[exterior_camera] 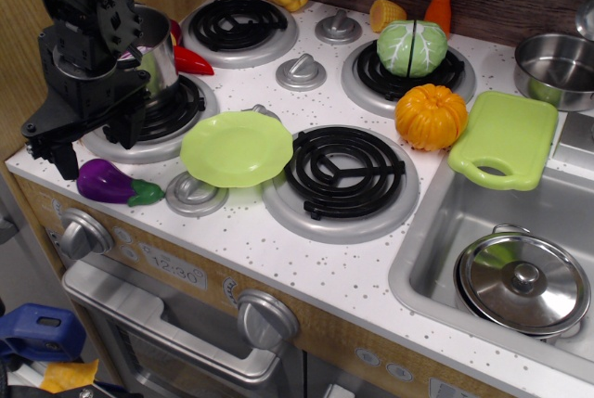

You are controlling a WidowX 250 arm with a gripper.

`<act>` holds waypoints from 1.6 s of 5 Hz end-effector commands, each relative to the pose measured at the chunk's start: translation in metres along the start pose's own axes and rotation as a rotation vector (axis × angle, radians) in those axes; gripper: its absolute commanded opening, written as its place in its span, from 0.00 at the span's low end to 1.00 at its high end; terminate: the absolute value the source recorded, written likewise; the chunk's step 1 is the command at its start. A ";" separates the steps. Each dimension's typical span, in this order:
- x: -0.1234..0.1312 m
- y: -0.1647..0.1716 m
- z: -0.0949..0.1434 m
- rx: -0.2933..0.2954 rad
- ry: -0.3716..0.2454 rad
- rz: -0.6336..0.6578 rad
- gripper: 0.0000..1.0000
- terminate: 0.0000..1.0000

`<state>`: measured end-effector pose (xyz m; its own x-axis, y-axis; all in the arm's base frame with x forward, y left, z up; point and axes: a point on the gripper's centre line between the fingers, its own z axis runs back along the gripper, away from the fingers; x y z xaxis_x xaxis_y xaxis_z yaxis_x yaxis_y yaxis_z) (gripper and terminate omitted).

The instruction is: Put eggplant on plate

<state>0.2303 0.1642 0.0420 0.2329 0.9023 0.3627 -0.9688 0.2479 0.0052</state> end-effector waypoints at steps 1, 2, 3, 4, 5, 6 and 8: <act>0.000 0.000 0.000 0.000 0.000 0.000 1.00 0.00; 0.002 0.002 -0.007 -0.017 -0.002 -0.010 1.00 0.00; 0.002 0.000 -0.017 -0.036 0.015 -0.014 1.00 0.00; 0.002 -0.003 -0.023 -0.046 0.021 -0.019 1.00 0.00; 0.000 -0.005 -0.029 -0.054 0.039 -0.011 1.00 0.00; -0.002 -0.007 -0.035 -0.065 0.057 -0.008 1.00 0.00; -0.002 -0.008 -0.034 -0.053 0.094 0.004 1.00 0.00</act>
<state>0.2337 0.1652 0.0011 0.2614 0.9357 0.2367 -0.9629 0.2697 -0.0029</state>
